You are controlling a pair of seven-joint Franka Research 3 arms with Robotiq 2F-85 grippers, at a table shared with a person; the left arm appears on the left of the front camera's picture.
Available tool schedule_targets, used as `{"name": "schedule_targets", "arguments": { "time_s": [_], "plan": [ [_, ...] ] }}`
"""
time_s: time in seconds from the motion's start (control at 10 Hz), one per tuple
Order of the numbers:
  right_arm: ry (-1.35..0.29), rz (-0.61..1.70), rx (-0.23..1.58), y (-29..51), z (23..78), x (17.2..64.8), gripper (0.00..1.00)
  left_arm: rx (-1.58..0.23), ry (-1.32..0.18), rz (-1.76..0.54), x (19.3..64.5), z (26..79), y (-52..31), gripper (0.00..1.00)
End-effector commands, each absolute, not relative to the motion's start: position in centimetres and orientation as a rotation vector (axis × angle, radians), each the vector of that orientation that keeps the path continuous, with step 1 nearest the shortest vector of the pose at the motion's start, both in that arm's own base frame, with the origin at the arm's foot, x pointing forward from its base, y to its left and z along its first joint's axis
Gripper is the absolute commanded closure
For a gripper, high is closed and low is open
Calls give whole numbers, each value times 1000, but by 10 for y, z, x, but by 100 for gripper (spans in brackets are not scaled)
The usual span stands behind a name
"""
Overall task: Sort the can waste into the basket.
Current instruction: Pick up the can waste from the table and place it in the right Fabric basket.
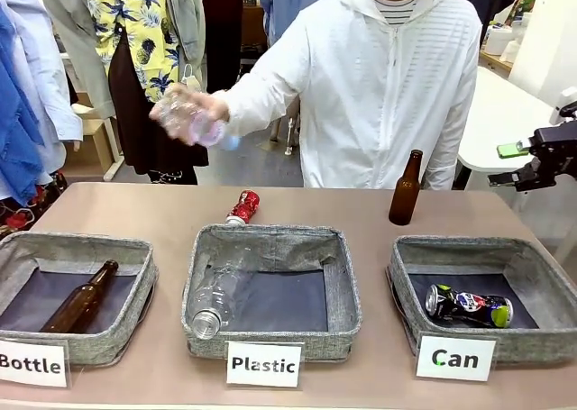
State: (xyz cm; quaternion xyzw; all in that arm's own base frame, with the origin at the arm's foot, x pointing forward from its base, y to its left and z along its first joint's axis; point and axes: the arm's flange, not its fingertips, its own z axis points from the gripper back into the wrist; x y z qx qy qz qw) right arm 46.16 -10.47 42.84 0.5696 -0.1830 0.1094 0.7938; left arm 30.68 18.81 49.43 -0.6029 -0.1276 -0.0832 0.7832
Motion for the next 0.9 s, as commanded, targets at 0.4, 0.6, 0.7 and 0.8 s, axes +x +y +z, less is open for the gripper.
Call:
{"name": "schedule_targets", "arguments": {
  "time_s": [0.4, 0.6, 0.7, 0.8],
  "plan": [
    [-403, 257, 1228, -107, 431, 461, 0, -1132, 66, -317, 401, 502, 88, 0],
    [-403, 257, 1228, -107, 431, 461, 0, -1227, 41, -367, 386, 493, 103, 0],
    [-403, 257, 1228, -107, 431, 461, 0, -1229, 15, -385, 387, 488, 88, 0],
    [-403, 257, 1228, -107, 431, 461, 0, -1196, -35, -368, 394, 484, 67, 0]
  ]
}}
